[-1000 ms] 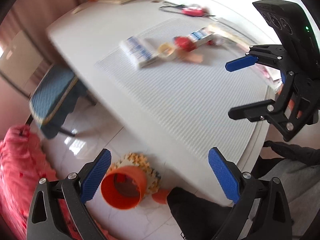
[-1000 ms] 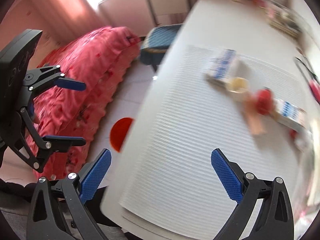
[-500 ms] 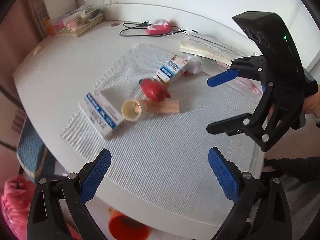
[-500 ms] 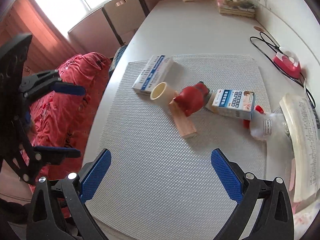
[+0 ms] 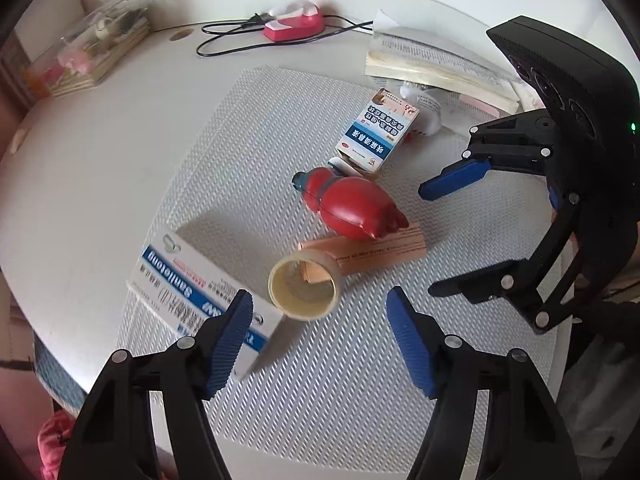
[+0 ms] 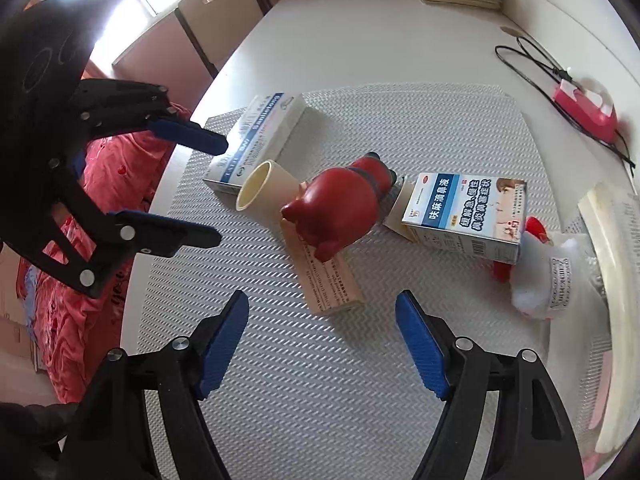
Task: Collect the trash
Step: 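Grasp the beige tape roll with the left tool while the right tool grasps the tan wooden block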
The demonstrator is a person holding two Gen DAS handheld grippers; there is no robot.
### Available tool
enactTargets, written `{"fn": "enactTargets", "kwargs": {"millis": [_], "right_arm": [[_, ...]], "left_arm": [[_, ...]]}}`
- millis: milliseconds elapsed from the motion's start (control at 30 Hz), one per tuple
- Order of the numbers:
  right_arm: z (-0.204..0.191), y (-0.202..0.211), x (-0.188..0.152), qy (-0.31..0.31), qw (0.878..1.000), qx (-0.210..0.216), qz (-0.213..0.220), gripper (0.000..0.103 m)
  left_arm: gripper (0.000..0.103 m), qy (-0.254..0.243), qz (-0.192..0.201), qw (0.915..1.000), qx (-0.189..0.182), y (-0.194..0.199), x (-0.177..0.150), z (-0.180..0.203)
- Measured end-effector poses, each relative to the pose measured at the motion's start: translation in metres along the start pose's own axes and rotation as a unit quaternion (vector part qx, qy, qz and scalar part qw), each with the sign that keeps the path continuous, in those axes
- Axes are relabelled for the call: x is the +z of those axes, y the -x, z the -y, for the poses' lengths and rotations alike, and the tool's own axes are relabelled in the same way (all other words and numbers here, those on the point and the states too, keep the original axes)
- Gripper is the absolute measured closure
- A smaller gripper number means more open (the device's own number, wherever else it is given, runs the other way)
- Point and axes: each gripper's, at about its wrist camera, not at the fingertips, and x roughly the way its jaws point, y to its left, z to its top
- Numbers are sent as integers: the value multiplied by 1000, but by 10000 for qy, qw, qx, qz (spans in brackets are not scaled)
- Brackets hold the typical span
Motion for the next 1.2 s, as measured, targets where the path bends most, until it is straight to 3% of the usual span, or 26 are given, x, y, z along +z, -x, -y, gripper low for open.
{"fn": "enactTargets", "kwargs": {"millis": [100, 167, 267, 300, 433, 600, 633, 767, 900, 1200], "right_arm": [[2, -9, 1, -20, 10000, -47, -39, 33], [3, -13, 2, -26, 10000, -60, -32, 40], [3, -13, 3, -18, 9999, -106, 15, 43], [4, -13, 3, -15, 9999, -128, 25, 46], [2, -14, 6, 138, 9998, -145, 9, 62], [-6, -18, 7, 440, 9984, -343, -33, 64], [-8, -18, 7, 474, 9982, -367, -31, 65], [-10, -18, 5, 603, 9974, -399, 2, 68], [-11, -13, -1, 653, 9973, -321, -59, 73], [-9, 8, -34, 657, 9976, -55, -216, 74]], "left_arm": [[34, -166, -24, 9998, -136, -7, 8, -2], [43, -251, -132, 9994, -197, -14, 12, -3], [47, -320, -259, 9989, -237, -22, 16, -6], [53, -316, -285, 9987, -290, -23, 15, -7], [53, -366, -400, 9980, -325, -29, 17, -7], [53, -281, -396, 9982, -365, -33, 21, -7], [59, -263, -394, 9982, -369, -33, 22, -7], [60, -121, -419, 9983, -395, -36, 25, -6], [60, -14, -387, 9980, -490, -30, 23, 0], [60, 433, -277, 9970, -576, -9, 0, 36]]}}
